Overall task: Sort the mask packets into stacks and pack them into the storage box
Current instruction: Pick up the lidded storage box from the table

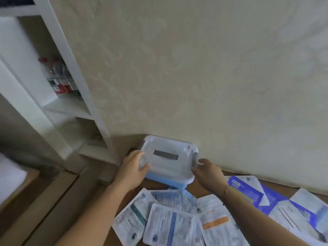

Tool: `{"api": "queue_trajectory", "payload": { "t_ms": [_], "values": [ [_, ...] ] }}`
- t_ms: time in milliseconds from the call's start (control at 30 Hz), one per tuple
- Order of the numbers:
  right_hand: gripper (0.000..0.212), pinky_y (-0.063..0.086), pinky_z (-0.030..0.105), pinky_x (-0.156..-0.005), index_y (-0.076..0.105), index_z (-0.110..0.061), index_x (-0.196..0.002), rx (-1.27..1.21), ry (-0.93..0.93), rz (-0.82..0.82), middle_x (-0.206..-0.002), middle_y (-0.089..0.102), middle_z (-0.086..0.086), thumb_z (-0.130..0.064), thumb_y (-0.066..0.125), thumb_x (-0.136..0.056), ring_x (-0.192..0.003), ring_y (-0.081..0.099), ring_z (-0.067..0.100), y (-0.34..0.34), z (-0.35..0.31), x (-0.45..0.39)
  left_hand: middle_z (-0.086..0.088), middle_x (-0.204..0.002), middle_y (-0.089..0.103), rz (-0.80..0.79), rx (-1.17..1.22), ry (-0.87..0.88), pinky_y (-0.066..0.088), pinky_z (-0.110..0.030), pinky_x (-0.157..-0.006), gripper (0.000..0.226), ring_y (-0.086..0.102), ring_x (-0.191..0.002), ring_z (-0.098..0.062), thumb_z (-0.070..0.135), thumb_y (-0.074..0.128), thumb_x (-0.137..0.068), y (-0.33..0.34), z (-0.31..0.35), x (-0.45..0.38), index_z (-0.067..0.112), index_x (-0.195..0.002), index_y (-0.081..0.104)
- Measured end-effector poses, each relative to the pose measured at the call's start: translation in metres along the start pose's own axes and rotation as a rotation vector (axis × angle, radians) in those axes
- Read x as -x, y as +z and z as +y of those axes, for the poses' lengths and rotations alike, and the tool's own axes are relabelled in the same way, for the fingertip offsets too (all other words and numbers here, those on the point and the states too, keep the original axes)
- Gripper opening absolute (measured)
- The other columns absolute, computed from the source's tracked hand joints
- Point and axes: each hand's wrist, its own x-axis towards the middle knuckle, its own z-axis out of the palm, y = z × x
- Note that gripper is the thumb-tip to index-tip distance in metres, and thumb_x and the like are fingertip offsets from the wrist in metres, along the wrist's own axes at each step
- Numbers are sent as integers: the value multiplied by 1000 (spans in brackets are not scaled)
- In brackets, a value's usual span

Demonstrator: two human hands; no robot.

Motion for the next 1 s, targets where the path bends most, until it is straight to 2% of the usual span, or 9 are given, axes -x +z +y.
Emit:
{"api": "queue_trajectory", "payload": {
  "t_ms": [67,133,200,267,367,467,633,833,1000],
  "values": [
    [41,40,28,-76,54,-9,-125,-17,71,14,-119,65,12,-34,55,-93,-110,58,32,13,-1,-13,-1,-145,39,14,6,-122,42,-37,-104,52,44,-130,-23,37,50,-99,1,-14,-17,13,-143,40],
    [36,35,27,-73,54,-6,-121,-61,132,14,-118,63,15,-31,52,-96,-109,57,35,24,-2,-20,-8,-155,28,-71,-6,-251,33,-40,-111,58,33,-139,-27,38,39,-102,3,-26,-31,10,-151,28],
    [31,32,29,-71,53,-4,-115,-127,171,31,-117,61,19,-28,46,-98,-108,56,37,36,-4,-27,-14,-152,34,-133,6,-303,34,-41,-112,56,36,-137,-30,40,33,-103,10,-35,-45,8,-149,30],
    [26,33,31,-71,51,-4,-108,-152,198,53,-115,61,21,-27,41,-100,-100,56,38,43,-8,-32,-16,-132,54,-102,16,-315,45,-44,-100,48,53,-118,-32,42,30,-103,15,-40,-56,8,-132,48],
    [22,36,34,-71,45,-8,-99,-172,229,73,-106,59,21,-27,34,-100,-83,50,32,51,-13,-38,-17,-113,62,-31,-2,-325,50,-46,-87,45,59,-101,-35,42,31,-102,21,-42,-70,5,-114,54],
    [25,37,35,-69,44,-7,-98,-197,243,101,-93,52,14,-27,29,-100,-77,49,31,58,-17,-37,-21,-111,60,-45,-51,-341,51,-47,-85,43,59,-96,-38,35,29,-102,24,-42,-80,2,-110,54],
    [27,38,35,-67,44,-6,-99,-200,268,139,-89,51,12,-25,26,-100,-74,50,27,62,-21,-38,-24,-112,59,-79,-99,-329,50,-45,-85,41,58,-97,-40,30,26,-102,27,-47,-90,0,-108,53],
    [26,41,37,-70,43,-5,-100,-209,285,132,-92,54,15,-23,23,-99,-81,54,31,64,-22,-40,-25,-115,56,-120,-47,-325,49,-42,-81,43,57,-97,-38,29,24,-103,28,-51,-92,-4,-114,49],
    [25,38,35,-71,42,-7,-102,-203,276,101,-95,50,13,-25,25,-99,-80,50,29,57,-24,-37,-25,-113,59,-107,-41,-310,49,-43,-82,47,57,-96,-38,33,26,-102,24,-50,-87,-3,-114,52]
  ]
}}
